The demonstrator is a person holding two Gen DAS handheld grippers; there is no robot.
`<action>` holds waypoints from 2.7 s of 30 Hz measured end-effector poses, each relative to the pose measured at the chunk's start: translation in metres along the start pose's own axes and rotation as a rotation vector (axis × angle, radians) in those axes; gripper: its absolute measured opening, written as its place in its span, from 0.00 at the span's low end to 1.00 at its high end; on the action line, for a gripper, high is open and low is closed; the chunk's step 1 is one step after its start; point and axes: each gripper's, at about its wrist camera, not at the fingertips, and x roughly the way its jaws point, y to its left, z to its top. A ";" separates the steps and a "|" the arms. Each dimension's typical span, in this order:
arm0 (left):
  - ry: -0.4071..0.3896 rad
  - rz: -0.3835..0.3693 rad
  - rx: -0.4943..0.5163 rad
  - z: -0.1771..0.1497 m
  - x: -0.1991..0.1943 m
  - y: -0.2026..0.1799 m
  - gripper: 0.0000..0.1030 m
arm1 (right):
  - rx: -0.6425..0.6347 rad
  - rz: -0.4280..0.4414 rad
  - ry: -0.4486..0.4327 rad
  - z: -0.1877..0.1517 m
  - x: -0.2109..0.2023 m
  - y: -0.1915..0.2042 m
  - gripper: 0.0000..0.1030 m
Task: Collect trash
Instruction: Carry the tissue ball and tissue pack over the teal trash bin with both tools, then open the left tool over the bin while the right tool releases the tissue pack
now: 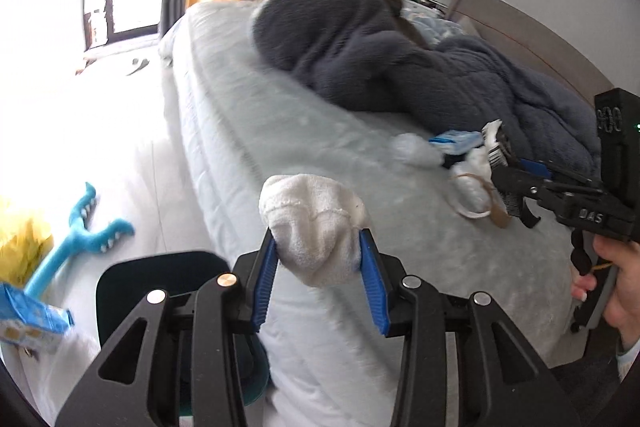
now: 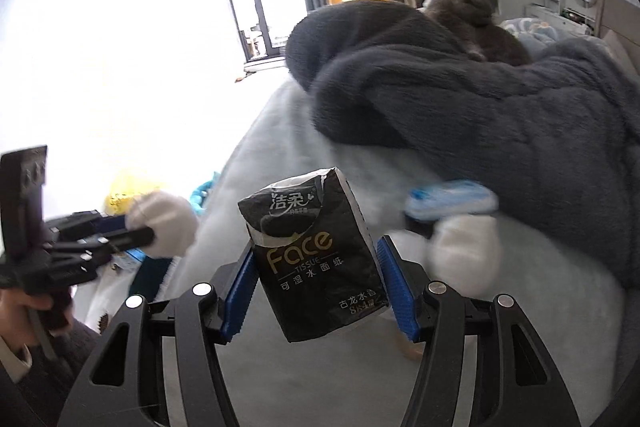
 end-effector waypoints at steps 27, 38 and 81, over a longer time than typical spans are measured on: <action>0.232 0.166 -0.236 -0.072 0.005 0.164 0.42 | 0.049 0.211 0.160 0.014 0.110 0.171 0.58; 0.315 0.137 -0.336 -0.091 0.011 0.194 0.62 | 0.035 0.220 0.271 0.000 0.154 0.205 0.58; -0.155 0.250 -0.134 -0.019 -0.144 0.165 0.80 | -0.080 0.084 0.489 -0.050 0.255 0.237 0.73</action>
